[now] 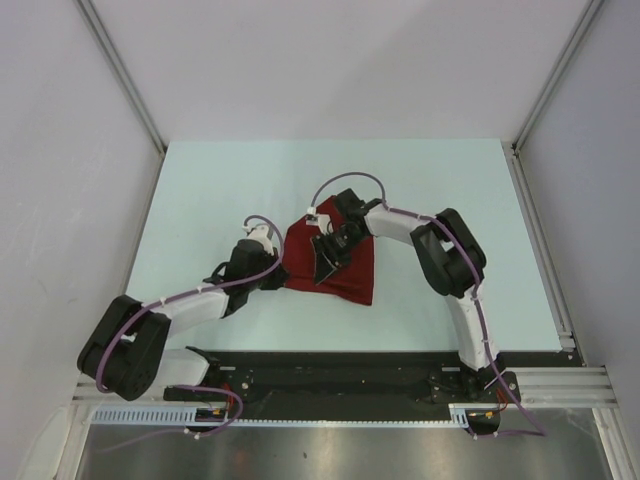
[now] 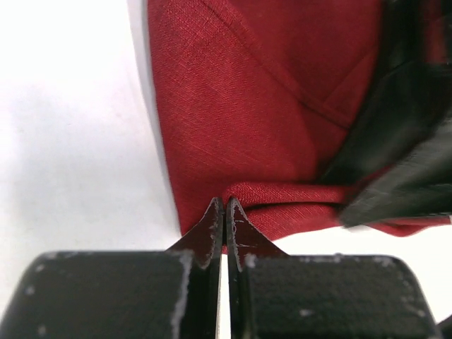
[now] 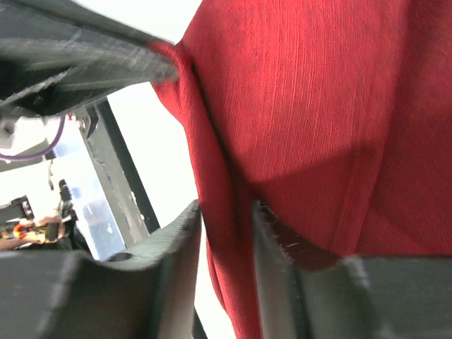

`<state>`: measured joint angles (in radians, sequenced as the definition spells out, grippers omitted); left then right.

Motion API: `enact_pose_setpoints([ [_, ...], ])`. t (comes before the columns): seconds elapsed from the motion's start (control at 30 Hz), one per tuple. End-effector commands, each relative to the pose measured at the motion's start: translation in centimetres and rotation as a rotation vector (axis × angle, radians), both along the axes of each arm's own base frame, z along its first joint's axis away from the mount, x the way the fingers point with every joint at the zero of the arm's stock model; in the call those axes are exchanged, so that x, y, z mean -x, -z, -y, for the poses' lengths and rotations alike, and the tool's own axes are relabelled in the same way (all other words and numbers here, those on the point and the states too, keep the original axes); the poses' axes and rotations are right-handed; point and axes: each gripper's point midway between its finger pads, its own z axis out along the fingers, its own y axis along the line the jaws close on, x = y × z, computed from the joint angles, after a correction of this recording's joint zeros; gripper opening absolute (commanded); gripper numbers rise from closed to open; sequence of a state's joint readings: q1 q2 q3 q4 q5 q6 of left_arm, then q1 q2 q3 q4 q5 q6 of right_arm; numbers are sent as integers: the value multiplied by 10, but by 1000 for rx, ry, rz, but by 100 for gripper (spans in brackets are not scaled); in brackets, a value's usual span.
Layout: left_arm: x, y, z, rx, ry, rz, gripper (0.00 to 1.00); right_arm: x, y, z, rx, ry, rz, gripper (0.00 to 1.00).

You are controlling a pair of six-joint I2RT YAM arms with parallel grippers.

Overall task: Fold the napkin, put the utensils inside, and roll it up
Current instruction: Roll the napkin with the utensil

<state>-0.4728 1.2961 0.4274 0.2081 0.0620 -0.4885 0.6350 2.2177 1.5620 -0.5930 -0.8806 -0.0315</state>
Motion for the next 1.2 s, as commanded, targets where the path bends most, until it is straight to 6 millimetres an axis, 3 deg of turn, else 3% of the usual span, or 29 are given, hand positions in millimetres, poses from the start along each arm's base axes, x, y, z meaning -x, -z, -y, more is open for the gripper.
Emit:
enact_pose_setpoints([
  [0.0, -13, -5, -5, -37, -48, 4, 0, -26, -39, 20, -11, 87, 155, 53],
  [0.07, -14, -4, -5, -38, -52, 0, 0, -28, -47, 27, -4, 107, 208, 59],
  [0.1, -15, -4, -7, -37, -57, 1, 0, -28, -62, 28, -19, 110, 265, 60],
  [0.17, -16, -4, -6, -33, -53, -3, 0, -24, -54, 38, 20, 124, 322, 64],
  [0.2, -16, -3, -6, -32, -51, -5, 0, -24, -69, 34, -14, 125, 404, 64],
  [0.23, -18, -5, -5, -30, -49, -3, 0, -20, -55, 42, 27, 138, 427, 65],
  [0.3, -18, -4, -4, -27, -44, -6, 0, -21, -65, 38, 6, 147, 535, 68],
  [0.37, -17, -3, -5, -28, -42, -11, 0, -21, -54, 44, 59, 150, 617, 69],
  [0.5, -17, -3, -4, -22, -38, -16, 0, -22, -54, 35, 105, 140, 782, 70],
  [0.6, -17, -4, -3, -16, -37, -14, 0, -11, -55, 21, 102, 87, 859, 71],
  [0.77, -19, -4, -4, -22, -41, -21, 0, -2, -36, 18, 188, 19, 876, 70],
  [1.17, -23, -5, -8, -15, -62, -33, 0, 16, -11, 43, 331, 17, 919, 61],
])
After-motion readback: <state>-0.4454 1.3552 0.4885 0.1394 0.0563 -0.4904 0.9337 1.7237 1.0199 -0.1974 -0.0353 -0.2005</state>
